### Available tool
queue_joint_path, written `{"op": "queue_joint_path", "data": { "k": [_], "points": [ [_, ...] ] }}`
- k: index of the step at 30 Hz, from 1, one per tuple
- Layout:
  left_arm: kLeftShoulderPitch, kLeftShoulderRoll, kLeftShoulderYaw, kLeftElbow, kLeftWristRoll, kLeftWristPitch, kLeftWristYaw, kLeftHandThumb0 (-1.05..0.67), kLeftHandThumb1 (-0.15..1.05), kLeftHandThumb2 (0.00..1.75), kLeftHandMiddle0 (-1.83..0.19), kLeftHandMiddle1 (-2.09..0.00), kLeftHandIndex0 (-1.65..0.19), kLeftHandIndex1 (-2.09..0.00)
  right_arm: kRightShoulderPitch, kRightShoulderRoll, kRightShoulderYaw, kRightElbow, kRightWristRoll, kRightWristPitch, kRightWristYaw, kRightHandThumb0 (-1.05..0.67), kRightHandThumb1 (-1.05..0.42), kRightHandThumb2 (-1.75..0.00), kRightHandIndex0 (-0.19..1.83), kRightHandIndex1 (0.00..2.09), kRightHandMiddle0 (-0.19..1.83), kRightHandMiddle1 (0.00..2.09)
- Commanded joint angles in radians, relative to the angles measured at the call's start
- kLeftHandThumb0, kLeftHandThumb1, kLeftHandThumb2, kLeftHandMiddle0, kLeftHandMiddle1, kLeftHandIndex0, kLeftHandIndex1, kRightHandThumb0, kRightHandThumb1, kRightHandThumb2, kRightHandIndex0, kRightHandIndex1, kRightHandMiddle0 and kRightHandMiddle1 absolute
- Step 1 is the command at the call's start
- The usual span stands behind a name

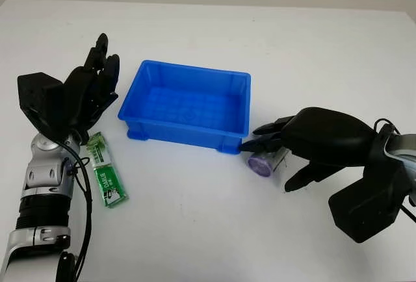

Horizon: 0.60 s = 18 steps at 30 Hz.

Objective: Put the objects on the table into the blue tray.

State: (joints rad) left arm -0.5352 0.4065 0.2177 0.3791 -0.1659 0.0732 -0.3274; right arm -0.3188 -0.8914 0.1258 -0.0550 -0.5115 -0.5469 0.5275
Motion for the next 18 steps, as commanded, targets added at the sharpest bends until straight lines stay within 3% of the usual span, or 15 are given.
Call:
{"op": "queue_joint_path", "data": {
  "k": [1, 3, 6, 12, 18],
  "points": [
    [0.013, 0.008, 0.013, -0.022, -0.012, 0.000, -0.002, -0.74, 1.05, 0.60, 0.19, 0.00, 0.19, 0.00, 0.002, 0.001, 0.015, 0.036, -0.026, -0.033, -0.020, -0.30, -0.92, -0.06, 0.65, 0.86, 0.53, 0.93],
    [0.015, 0.008, 0.016, -0.020, -0.017, -0.002, -0.004, -0.75, 1.05, 0.58, 0.19, 0.00, 0.19, 0.00, -0.004, -0.002, 0.019, 0.052, -0.077, -0.065, -0.069, -0.42, -0.98, -0.06, 0.57, 1.51, 0.49, 1.39],
    [0.017, 0.006, 0.019, -0.018, -0.022, -0.006, -0.003, -0.75, 1.05, 0.57, 0.19, 0.00, 0.19, 0.00, -0.009, -0.003, 0.022, 0.055, -0.147, -0.086, -0.124, -0.57, -1.04, -0.09, 0.75, 1.99, 0.61, 1.80],
    [0.010, 0.007, 0.017, -0.006, -0.019, -0.006, -0.007, -0.75, 1.05, 0.56, 0.19, 0.00, 0.19, 0.00, -0.025, -0.009, 0.023, 0.057, -0.181, -0.094, -0.154, -0.60, -1.05, -0.22, 1.06, 2.09, 0.75, 2.08],
    [0.006, 0.012, 0.012, -0.001, -0.013, -0.003, -0.009, -0.74, 1.05, 0.58, 0.19, 0.00, 0.19, 0.00, -0.030, -0.004, 0.014, 0.050, -0.116, -0.062, -0.095, -0.55, -1.05, -0.21, 1.09, 2.09, 0.81, 2.09]
  ]
}}
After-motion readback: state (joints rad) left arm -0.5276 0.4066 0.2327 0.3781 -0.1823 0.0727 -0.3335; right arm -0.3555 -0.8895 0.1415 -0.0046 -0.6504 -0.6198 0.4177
